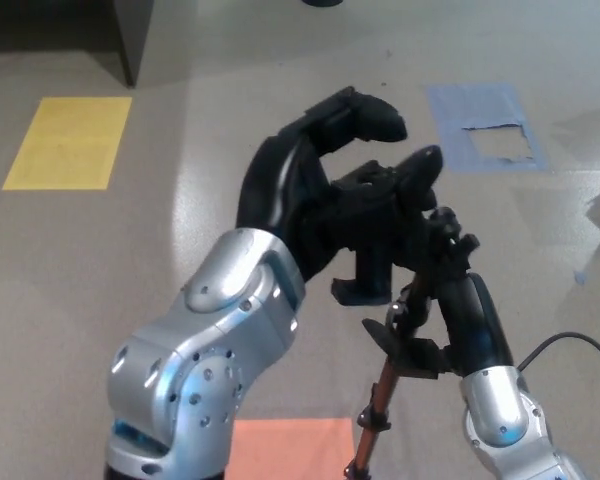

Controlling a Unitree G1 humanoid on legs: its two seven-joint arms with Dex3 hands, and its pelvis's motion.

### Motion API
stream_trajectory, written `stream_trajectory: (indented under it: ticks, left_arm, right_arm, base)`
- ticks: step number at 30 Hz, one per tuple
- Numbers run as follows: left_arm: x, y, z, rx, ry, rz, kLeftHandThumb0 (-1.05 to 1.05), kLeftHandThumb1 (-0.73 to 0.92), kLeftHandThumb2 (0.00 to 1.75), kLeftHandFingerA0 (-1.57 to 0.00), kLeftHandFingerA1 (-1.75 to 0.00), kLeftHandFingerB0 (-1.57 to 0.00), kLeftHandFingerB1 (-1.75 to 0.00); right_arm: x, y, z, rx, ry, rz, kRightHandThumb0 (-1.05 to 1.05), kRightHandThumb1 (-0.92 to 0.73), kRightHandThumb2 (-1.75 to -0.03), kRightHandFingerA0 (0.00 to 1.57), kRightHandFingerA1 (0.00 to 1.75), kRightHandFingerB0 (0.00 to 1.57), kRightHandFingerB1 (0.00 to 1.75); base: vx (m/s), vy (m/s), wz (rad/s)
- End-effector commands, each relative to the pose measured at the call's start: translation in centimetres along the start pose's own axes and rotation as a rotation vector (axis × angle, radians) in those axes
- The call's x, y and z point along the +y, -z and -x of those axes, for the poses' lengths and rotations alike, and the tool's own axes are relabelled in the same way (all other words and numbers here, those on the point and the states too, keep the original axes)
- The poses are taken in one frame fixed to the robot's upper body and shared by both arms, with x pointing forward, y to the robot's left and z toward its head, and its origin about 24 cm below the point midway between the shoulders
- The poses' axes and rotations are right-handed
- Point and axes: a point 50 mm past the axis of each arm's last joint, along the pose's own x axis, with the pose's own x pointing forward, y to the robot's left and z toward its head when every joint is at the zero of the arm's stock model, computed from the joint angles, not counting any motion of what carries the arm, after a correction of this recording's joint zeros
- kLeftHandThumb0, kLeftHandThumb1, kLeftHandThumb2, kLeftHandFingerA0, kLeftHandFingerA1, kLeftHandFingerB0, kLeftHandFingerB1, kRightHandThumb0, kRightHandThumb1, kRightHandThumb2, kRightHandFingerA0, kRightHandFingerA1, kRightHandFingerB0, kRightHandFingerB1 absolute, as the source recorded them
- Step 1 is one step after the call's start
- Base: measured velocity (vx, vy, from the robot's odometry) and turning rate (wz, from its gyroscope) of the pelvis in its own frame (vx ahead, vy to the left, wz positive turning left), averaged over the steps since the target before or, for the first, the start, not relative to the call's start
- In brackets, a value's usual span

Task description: A phone stand is kept on the floor and the robot uses both its hands to grab it and uses its left hand to extend the phone stand by pulling it upwards

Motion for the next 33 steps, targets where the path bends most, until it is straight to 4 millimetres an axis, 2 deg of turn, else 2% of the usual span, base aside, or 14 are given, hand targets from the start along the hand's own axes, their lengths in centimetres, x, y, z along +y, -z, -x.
stream_trajectory:
  ticks: [1, 4, 5, 10, 14, 16, 24, 25, 27, 28, 29, 30, 31, 33]
  left_arm:
    - [-8.8, -13.2, -0.8, -0.375, 0.270, 0.015, -0.18, 0.42, 0.79, -1.02, -1.75, -0.70, -1.75]
    - [-9.8, -16.7, -0.8, -0.444, 0.275, 0.035, -0.16, 0.43, 0.83, -1.02, -1.75, -0.68, -1.75]
    - [-10.0, -17.7, -0.8, -0.456, 0.280, 0.033, -0.16, 0.47, 0.84, -1.02, -1.75, -0.57, -1.68]
    - [-11.0, -21.3, -0.8, -0.490, 0.286, 0.037, -0.13, 0.45, 0.89, -1.02, -1.75, -0.55, -1.67]
    - [-11.7, -22.9, -0.8, -0.498, 0.298, 0.060, -0.16, 0.49, 0.83, -1.02, -1.75, -0.29, -0.66]
    - [-11.9, -23.4, -0.8, -0.511, 0.286, 0.053, -0.16, 0.50, 0.77, -1.04, -1.75, -0.49, -1.14]
    - [-12.9, -24.7, -0.7, -0.515, 0.294, 0.044, -0.10, 0.44, 0.92, -1.04, -1.75, -0.42, -0.77]
    - [-13.1, -24.9, -0.6, -0.516, 0.294, 0.054, -0.08, 0.45, 0.88, -1.04, -1.75, -0.61, -1.34]
    - [-13.3, -25.2, -0.6, -0.517, 0.295, 0.069, -0.08, 0.45, 0.88, -1.04, -1.75, -0.61, -1.34]
    - [-13.3, -25.2, -0.6, -0.516, 0.295, 0.070, -0.08, 0.45, 0.88, -1.04, -1.75, -0.61, -1.34]
    - [-13.5, -25.4, -0.5, -0.520, 0.291, 0.070, -0.11, 0.47, 0.85, -1.03, -1.75, -0.56, -1.26]
    - [-13.7, -25.7, -0.3, -0.525, 0.286, 0.070, -0.11, 0.47, 0.85, -1.03, -1.75, -0.56, -1.26]
    - [-13.8, -25.9, -0.2, -0.528, 0.286, 0.072, -0.12, 0.45, 0.87, -1.06, -1.75, -0.35, -0.66]
    - [-14.0, -26.1, -0.1, -0.530, 0.286, 0.075, -0.12, 0.45, 0.87, -1.06, -1.75, -0.35, -0.66]
  right_arm:
    - [-0.7, 1.0, 0.5, 0.077, 0.023, -0.082, -0.17, -0.35, -0.84, 1.25, 1.33, 1.14, 1.26]
    - [-0.6, 1.0, 0.7, 0.076, 0.021, -0.082, -0.11, -0.53, -0.56, 0.98, 1.68, 0.94, 1.54]
    - [-0.6, 1.1, 0.7, 0.076, 0.022, -0.082, -0.14, -0.37, -0.86, 1.24, 1.32, 1.14, 1.25]
    - [-0.5, 1.2, 0.7, 0.088, 0.026, -0.081, -0.14, -0.36, -0.84, 1.26, 1.34, 1.15, 1.26]
    - [-0.6, 1.3, 0.8, 0.087, 0.027, -0.076, -0.15, -0.36, -0.84, 1.27, 1.35, 1.16, 1.27]
    - [-0.5, 1.3, 0.8, 0.089, 0.026, -0.076, -0.15, -0.36, -0.84, 1.27, 1.34, 1.16, 1.27]
    - [-0.5, 1.5, 0.9, 0.090, 0.028, -0.083, -0.15, -0.36, -0.85, 1.26, 1.33, 1.15, 1.26]
    - [-0.5, 1.5, 1.0, 0.092, 0.028, -0.086, -0.15, -0.35, -0.86, 1.24, 1.32, 1.15, 1.25]
    - [-0.5, 1.6, 1.0, 0.096, 0.027, -0.090, -0.15, -0.35, -0.86, 1.24, 1.32, 1.15, 1.25]
    - [-0.5, 1.6, 1.0, 0.096, 0.027, -0.090, -0.10, -0.54, -0.53, 0.96, 1.74, 0.93, 1.59]
    - [-0.5, 1.6, 1.0, 0.099, 0.027, -0.084, -0.18, -0.36, -0.85, 1.27, 1.35, 1.15, 1.27]
    - [-0.5, 1.6, 1.0, 0.103, 0.026, -0.076, -0.18, -0.36, -0.85, 1.27, 1.35, 1.15, 1.27]
    - [-0.5, 1.6, 1.0, 0.103, 0.025, -0.074, -0.18, -0.36, -0.86, 1.25, 1.33, 1.14, 1.25]
    - [-0.5, 1.6, 1.0, 0.101, 0.024, -0.074, -0.18, -0.36, -0.86, 1.25, 1.33, 1.14, 1.25]
  base:
    - [0.00, 0.000, 0.00]
    - [0.00, 0.000, 0.00]
    - [0.00, 0.000, 0.00]
    - [0.00, 0.000, 0.00]
    - [0.00, 0.000, 0.00]
    - [0.00, 0.000, 0.00]
    - [0.00, 0.000, 0.00]
    - [0.00, 0.000, 0.00]
    - [0.00, 0.000, 0.00]
    - [0.00, 0.000, 0.00]
    - [0.00, 0.000, 0.00]
    - [0.00, 0.000, 0.00]
    - [0.00, 0.000, 0.00]
    - [0.00, 0.000, 0.00]
